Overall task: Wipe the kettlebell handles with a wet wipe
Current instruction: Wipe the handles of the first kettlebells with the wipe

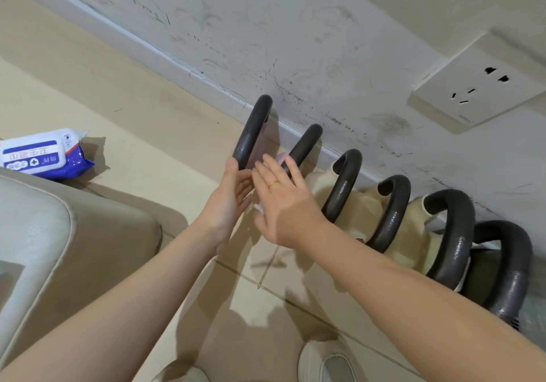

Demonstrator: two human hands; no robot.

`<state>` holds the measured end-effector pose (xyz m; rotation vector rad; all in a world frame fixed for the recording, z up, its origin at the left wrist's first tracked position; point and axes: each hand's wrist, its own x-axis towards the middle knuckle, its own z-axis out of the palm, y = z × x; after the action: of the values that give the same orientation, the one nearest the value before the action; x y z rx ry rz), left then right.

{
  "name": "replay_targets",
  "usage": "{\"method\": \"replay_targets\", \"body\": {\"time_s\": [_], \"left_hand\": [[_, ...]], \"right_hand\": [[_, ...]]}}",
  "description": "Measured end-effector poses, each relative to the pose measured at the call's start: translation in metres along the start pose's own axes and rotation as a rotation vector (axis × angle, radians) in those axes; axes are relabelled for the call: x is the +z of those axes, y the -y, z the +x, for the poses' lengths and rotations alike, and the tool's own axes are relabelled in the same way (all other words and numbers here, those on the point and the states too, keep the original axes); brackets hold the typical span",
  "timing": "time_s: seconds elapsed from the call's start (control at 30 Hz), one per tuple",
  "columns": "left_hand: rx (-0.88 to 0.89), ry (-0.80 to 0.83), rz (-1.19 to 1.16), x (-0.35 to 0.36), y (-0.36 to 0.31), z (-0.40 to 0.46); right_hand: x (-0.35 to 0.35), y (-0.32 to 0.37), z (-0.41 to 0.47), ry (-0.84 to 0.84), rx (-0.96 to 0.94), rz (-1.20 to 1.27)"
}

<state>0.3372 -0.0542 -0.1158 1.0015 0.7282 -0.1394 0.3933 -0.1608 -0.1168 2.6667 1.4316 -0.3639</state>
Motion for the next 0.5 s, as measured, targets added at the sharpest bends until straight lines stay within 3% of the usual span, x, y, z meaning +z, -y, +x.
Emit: {"method": "replay_targets", "body": {"time_s": [0.1, 0.23, 0.3, 0.37, 0.5], "left_hand": [[0.011, -0.081, 0.063, -0.006, 0.001, -0.007], [0.028, -0.113, 0.093, -0.012, -0.003, -0.011], [0.026, -0.110, 0.088, -0.013, -0.005, -0.012], [0.032, -0.095, 0.100, -0.012, -0.007, -0.012], [0.040, -0.017, 0.157, 0.000, -0.004, -0.014]], "right_hand": [[0.012, -0.013, 0.003, -0.091, -0.084, -0.149], [0.012, 0.000, 0.011, -0.097, 0.087, -0.109], [0.017, 0.010, 0.009, -0.103, 0.075, -0.121], [0.022, 0.008, 0.010, -0.180, 0.166, 0.114], [0.017, 0.024, 0.017, -0.379, 0.618, 0.908]]}}
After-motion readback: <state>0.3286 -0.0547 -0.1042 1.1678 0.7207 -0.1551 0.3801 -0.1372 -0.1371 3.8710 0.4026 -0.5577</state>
